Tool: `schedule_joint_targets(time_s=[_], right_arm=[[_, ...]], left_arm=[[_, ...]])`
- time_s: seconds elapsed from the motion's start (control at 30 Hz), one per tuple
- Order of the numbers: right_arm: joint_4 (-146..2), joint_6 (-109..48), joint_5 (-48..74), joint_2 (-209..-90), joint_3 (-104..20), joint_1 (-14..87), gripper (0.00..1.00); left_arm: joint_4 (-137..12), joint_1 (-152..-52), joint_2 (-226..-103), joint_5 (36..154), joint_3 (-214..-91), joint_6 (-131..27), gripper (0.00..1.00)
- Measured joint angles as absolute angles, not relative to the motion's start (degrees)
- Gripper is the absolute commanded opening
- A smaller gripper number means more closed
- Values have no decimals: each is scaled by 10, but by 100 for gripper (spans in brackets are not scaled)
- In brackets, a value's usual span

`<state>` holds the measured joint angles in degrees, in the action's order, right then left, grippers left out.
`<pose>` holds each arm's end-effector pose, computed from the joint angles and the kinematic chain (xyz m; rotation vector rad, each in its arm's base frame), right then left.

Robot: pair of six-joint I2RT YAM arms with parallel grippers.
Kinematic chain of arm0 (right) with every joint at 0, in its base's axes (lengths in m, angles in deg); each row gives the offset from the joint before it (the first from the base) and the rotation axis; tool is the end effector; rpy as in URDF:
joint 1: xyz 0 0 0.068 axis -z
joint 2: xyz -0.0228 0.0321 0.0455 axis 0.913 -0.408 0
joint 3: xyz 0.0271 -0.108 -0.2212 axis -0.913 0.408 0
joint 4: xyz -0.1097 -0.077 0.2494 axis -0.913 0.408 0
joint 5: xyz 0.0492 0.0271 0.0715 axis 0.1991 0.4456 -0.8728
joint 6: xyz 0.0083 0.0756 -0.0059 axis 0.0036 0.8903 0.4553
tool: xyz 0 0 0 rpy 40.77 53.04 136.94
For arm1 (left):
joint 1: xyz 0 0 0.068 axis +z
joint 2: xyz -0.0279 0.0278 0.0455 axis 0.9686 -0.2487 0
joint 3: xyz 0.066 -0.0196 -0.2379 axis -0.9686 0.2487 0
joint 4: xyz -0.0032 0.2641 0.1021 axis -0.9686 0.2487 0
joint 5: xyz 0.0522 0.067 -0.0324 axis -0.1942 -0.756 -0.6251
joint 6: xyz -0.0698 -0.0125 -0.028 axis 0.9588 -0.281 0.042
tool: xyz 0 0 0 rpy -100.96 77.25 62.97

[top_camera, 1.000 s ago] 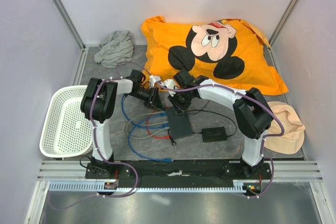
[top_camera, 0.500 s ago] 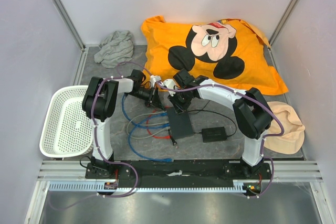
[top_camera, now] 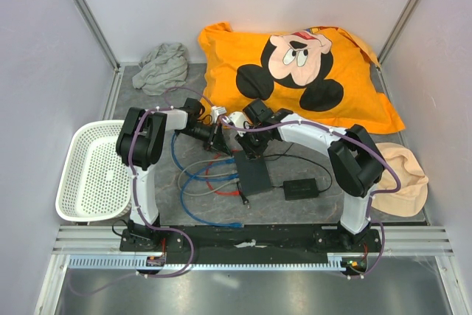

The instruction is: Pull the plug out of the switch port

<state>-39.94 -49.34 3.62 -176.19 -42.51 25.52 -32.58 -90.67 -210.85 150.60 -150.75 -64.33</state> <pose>0.3003 0.2811 0.1285 -1.2872 2.4120 0.5595 0.3516 -0.1546 0.0456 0.5154 2.5840 -1.6529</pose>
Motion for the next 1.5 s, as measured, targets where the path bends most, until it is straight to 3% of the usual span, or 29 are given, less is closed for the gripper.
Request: schedule_joint_targets(time_s=[1.2, 1.5], right_arm=[[-428, -482, 61, -1757, -413, 248, 12], [-431, -478, 66, -1756, -411, 248, 12]], left_arm=[[-177, -882, -2127, 1481, -1522, -784, 2], [-141, -871, -2010, 1345, -1540, -819, 2]])
